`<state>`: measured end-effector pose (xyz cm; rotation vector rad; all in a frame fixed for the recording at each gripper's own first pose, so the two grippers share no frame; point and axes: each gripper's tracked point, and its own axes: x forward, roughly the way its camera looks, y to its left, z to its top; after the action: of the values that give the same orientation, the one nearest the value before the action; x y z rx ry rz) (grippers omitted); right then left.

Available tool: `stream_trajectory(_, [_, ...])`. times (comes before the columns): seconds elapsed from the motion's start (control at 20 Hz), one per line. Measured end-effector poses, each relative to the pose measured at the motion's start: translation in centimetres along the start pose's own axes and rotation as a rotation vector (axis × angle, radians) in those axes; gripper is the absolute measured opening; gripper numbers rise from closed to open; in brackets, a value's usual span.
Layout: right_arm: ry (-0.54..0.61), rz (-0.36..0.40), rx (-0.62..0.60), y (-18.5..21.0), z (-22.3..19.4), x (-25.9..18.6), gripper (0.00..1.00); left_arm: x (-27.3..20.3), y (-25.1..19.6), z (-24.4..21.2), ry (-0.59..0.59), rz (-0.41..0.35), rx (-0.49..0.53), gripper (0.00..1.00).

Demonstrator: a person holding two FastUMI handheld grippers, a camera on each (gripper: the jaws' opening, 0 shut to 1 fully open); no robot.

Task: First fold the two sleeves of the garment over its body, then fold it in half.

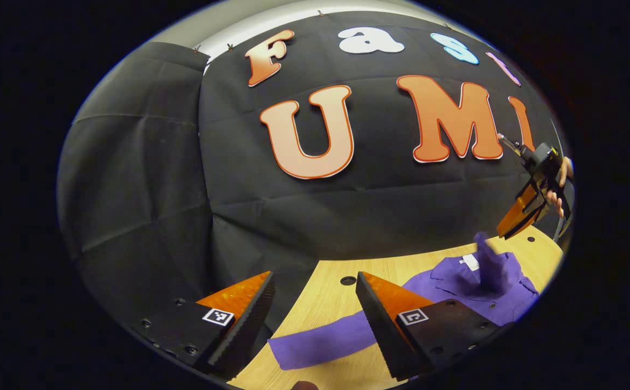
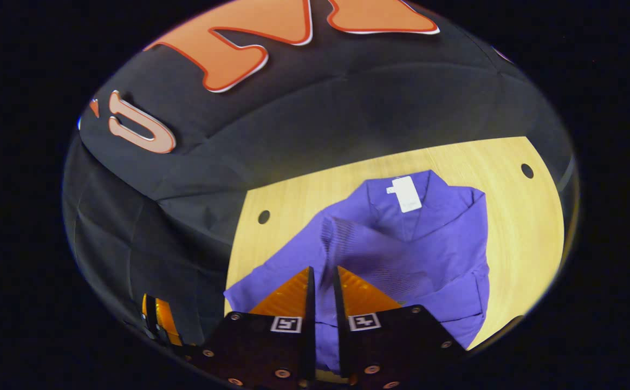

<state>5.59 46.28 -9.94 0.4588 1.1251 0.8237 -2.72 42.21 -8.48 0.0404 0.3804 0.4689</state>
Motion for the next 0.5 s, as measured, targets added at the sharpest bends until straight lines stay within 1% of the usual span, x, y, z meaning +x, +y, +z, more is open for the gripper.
stream_trajectory(0.05, [-0.021, 0.004, -0.008, 0.0, 0.2, -0.6, 0.30, 0.3, 0.2, -0.6, 0.013, 0.000, 0.000, 0.94])
stream_trajectory(0.1, [-0.051, -0.004, -0.021, -0.2, 0.7, -1.4, 0.24, 0.6, 0.4, -0.9, 0.026, 0.000, 0.000, 0.94])
stream_trajectory(0.15, [-0.088, -0.018, -0.034, -0.9, 1.4, -2.3, 0.61, 0.8, 0.6, -1.2, 0.035, -0.002, 0.002, 0.94])
stream_trajectory(0.2, [-0.129, -0.032, -0.046, -1.5, 2.1, -3.4, 0.57, 1.1, 0.6, -1.5, 0.051, -0.007, 0.006, 0.94])
stream_trajectory(0.25, [-0.176, -0.042, -0.053, -1.9, 2.9, -4.6, 0.58, 1.3, 0.8, -2.3, 0.070, -0.011, 0.007, 0.94])
stream_trajectory(0.3, [-0.221, -0.049, -0.056, -2.4, 3.5, -5.8, 0.72, 1.7, 0.9, -2.9, 0.099, -0.020, 0.000, 0.94])
stream_trajectory(0.35, [-0.268, -0.059, -0.058, -3.1, 4.3, -7.2, 0.80, 2.1, 0.9, -3.8, 0.129, -0.025, -0.011, 0.94])
stream_trajectory(0.45, [-0.352, -0.098, -0.071, -4.4, 5.5, -10.0, 0.87, 3.3, 0.9, -5.5, 0.202, -0.034, -0.043, 0.94])
stream_trajectory(0.5, [-0.389, -0.123, -0.087, -5.1, 6.0, -11.5, 0.88, 3.9, 1.1, -6.3, 0.248, -0.041, -0.056, 0.94])
